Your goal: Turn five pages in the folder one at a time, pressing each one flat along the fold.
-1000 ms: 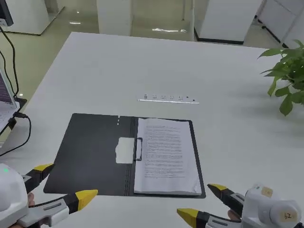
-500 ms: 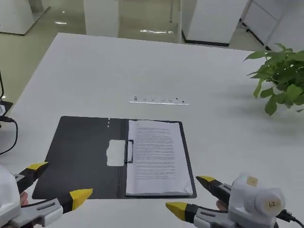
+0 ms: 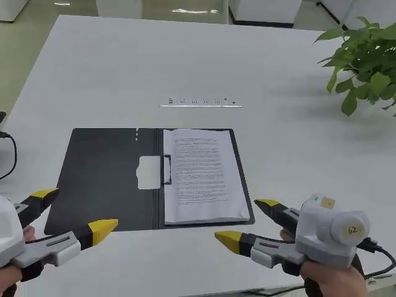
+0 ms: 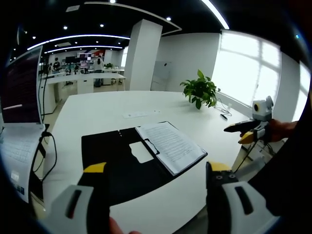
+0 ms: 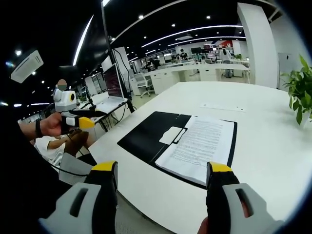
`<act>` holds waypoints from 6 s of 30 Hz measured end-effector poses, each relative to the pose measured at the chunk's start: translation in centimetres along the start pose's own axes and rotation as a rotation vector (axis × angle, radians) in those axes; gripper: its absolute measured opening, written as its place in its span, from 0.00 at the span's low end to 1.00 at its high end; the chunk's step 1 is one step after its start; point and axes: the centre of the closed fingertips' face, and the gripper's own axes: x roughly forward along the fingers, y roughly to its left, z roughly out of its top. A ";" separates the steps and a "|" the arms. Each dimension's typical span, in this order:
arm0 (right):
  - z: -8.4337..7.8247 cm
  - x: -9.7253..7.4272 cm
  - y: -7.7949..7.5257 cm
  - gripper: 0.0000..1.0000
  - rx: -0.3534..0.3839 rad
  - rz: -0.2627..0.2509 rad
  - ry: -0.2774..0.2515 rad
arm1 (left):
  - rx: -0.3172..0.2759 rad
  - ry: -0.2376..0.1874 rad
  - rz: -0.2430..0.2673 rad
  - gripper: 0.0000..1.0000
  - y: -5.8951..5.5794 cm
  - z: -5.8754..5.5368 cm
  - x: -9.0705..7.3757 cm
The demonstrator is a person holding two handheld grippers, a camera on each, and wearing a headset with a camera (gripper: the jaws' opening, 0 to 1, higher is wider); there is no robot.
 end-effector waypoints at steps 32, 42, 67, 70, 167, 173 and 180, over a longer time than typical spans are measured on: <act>-0.8 -0.3 -1.2 0.75 0.031 -0.028 -0.004 | -0.002 0.019 0.020 0.82 0.0 -1.1 -0.3; -1.2 -0.7 -1.1 0.76 0.033 -0.034 0.002 | 0.010 0.039 -0.008 0.82 -0.9 -1.6 0.3; -2.2 -2.3 -3.1 0.75 0.085 -0.073 -0.030 | 0.070 0.087 -0.158 0.80 -6.6 -2.1 5.6; -2.2 -2.5 -3.3 0.75 0.092 -0.078 -0.036 | 0.079 0.090 -0.181 0.80 -7.4 -2.0 6.6; -4.8 -1.4 -7.2 0.73 0.202 -0.043 0.036 | 0.353 0.345 -0.197 0.65 -14.9 -10.3 29.9; -4.5 -0.7 -7.5 0.72 0.207 -0.035 0.030 | 0.336 0.330 -0.194 0.58 -14.5 -10.2 29.8; -4.2 0.0 -7.8 0.71 0.217 -0.029 0.019 | 0.308 0.320 -0.181 0.53 -14.2 -10.1 29.7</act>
